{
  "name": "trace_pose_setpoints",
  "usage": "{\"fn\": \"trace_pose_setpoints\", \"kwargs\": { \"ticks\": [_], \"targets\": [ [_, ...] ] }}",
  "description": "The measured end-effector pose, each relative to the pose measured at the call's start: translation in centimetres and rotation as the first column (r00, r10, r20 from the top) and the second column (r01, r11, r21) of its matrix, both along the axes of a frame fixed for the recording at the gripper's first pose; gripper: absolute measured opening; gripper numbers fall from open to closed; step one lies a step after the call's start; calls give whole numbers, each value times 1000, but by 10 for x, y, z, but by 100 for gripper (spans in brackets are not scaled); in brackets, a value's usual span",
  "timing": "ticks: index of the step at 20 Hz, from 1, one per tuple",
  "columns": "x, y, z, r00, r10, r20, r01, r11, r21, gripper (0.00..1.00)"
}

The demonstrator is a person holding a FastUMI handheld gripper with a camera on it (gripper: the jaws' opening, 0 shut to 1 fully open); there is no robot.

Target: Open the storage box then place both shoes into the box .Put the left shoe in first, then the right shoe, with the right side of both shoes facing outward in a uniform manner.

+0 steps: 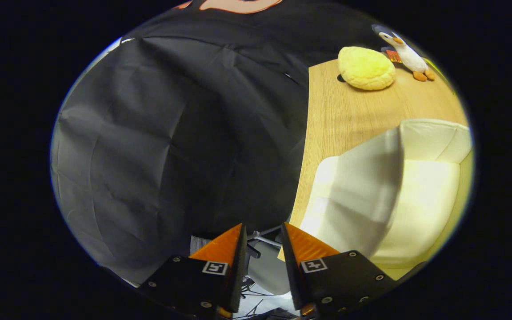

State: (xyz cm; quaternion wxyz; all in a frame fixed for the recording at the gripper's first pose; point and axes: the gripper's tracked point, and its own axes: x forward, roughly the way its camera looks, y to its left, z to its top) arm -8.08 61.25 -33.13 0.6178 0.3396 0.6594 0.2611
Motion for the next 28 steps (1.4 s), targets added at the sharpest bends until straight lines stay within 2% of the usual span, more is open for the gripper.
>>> {"fn": "trace_pose_setpoints", "kwargs": {
  "ticks": [2,4,7,9,10,12,16,19,22,24,28],
  "targets": [
    [7,-27,13,999,-11,45,10,1000,17,59],
    [7,-48,29,997,-15,81,10,998,67,65],
    [7,-91,43,989,-25,144,14,997,74,67],
    [6,-122,45,982,-14,187,6,999,45,73],
    [6,-138,44,977,-12,214,8,1000,21,80],
    [10,-170,40,963,-20,268,25,1000,-14,87],
    [10,-229,31,945,-50,323,80,994,-80,93],
    [-2,-272,13,938,-24,347,86,983,-165,94],
    [-13,-314,-7,932,0,364,102,960,-260,94],
    [-24,-345,-25,931,21,363,113,932,-345,94],
    [-60,-413,-69,934,125,335,83,835,-544,93]
  ]
}}
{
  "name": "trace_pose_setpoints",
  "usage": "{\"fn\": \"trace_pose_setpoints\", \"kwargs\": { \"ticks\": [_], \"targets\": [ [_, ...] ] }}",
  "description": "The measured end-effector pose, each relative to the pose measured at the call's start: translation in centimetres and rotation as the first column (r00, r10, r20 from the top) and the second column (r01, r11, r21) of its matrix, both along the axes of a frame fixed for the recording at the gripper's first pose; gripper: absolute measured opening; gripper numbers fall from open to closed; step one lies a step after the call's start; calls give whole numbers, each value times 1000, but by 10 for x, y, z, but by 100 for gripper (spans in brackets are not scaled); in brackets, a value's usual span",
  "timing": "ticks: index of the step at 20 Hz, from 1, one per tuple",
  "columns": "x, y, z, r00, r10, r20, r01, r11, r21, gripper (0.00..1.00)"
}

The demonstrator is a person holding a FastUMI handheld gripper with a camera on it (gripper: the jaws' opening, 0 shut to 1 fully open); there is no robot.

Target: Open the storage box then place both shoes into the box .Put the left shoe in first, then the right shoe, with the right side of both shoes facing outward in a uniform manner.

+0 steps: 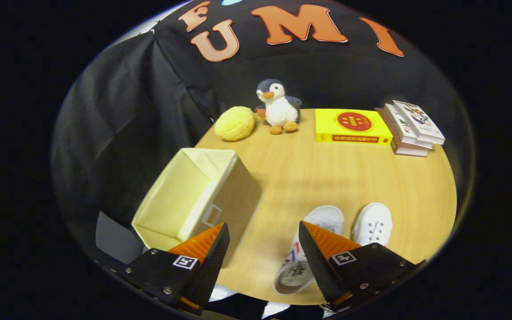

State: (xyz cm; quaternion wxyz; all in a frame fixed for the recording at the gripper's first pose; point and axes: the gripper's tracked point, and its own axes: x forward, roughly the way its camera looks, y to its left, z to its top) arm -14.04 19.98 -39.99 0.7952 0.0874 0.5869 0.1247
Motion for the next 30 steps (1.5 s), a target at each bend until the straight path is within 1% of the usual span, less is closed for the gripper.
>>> {"fn": "trace_pose_setpoints", "kwargs": {
  "ticks": [1,3,6,8,10,14,17,19,22,25,26,28,30],
  "targets": [
    [-12,-13,-8,1000,18,-10,-18,999,-44,93],
    [-35,-32,-23,999,25,-33,-28,995,-92,91],
    [-69,-47,-39,995,21,-95,-31,994,-108,89],
    [-82,-55,-46,993,19,-113,-34,991,-130,86],
    [-89,-62,-55,993,30,-116,-49,986,-161,84],
    [-96,-68,-73,987,80,-139,-110,968,-226,82],
    [-93,-78,-84,988,85,-132,-122,945,-302,78],
    [-95,-77,-88,984,106,-140,-146,937,-317,77],
    [-99,-77,-92,982,130,-139,-171,924,-341,71],
    [-98,-74,-98,992,58,-115,-91,947,-309,65],
    [-95,-74,-98,994,45,-101,-73,952,-296,62],
    [-89,-75,-98,997,39,-62,-55,957,-283,59],
    [-83,-71,-102,998,54,-26,-59,960,-275,58]
  ]
}}
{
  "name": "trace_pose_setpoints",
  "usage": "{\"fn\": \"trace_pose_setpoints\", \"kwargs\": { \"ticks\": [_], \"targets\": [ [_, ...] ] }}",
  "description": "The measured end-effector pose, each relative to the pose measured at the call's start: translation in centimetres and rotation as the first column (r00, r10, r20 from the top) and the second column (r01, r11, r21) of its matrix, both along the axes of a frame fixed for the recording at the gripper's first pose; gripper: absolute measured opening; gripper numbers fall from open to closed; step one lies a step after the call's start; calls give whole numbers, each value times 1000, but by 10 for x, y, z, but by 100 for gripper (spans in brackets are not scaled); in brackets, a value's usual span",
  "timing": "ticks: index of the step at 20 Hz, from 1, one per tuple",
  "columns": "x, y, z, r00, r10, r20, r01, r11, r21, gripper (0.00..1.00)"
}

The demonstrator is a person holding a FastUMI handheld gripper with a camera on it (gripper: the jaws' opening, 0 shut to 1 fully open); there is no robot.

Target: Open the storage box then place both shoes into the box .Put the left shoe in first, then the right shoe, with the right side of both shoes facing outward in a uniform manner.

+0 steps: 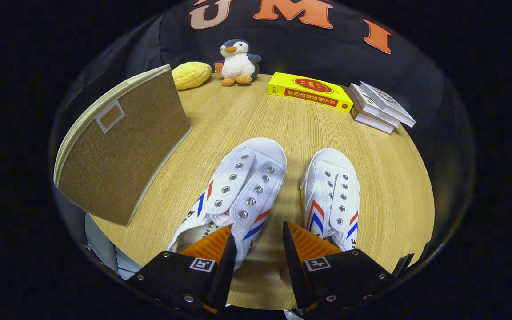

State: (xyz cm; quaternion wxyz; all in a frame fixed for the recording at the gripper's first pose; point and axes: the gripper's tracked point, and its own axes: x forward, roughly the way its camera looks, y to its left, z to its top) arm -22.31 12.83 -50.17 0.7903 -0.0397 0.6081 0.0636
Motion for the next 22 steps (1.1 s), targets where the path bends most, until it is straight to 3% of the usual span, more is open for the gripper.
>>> {"fn": "trace_pose_setpoints", "kwargs": {
  "ticks": [4,7,11,12,14,17,22],
  "targets": [
    [13,0,-6,996,57,70,-55,998,-24,55],
    [12,5,-11,998,-4,56,4,1000,14,48],
    [11,-1,-11,994,-109,-5,109,993,53,25],
    [14,-1,-12,990,-138,-4,138,988,70,15],
    [18,-6,-10,984,-176,-15,176,981,86,5],
    [31,-5,-5,978,-207,-4,207,972,110,2],
    [46,6,11,980,-196,23,191,972,135,1]
  ]
}}
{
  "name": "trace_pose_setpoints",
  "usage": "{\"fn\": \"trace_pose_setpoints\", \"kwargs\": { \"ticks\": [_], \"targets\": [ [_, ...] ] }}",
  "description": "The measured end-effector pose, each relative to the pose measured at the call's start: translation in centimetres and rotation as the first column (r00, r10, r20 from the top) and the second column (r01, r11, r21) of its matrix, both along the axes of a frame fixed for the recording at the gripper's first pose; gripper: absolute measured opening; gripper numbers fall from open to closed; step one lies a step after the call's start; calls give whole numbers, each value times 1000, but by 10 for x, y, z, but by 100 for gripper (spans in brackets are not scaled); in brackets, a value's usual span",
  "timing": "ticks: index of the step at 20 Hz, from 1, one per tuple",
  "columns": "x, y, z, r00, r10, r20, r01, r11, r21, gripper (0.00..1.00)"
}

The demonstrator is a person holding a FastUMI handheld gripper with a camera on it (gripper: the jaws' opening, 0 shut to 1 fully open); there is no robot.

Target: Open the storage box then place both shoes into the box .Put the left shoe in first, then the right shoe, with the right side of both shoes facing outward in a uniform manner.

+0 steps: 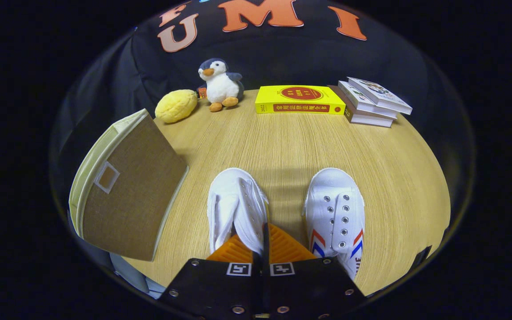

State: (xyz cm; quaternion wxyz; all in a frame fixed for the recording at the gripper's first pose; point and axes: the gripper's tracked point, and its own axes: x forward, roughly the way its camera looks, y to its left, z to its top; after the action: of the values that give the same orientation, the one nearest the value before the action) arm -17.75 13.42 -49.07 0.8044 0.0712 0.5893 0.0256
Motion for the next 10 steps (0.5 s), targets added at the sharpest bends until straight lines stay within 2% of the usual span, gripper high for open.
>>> {"fn": "trace_pose_setpoints", "kwargs": {
  "ticks": [5,10],
  "targets": [
    [23,7,32,998,-59,27,57,997,55,1],
    [55,12,82,986,-166,31,162,982,100,1]
  ]
}}
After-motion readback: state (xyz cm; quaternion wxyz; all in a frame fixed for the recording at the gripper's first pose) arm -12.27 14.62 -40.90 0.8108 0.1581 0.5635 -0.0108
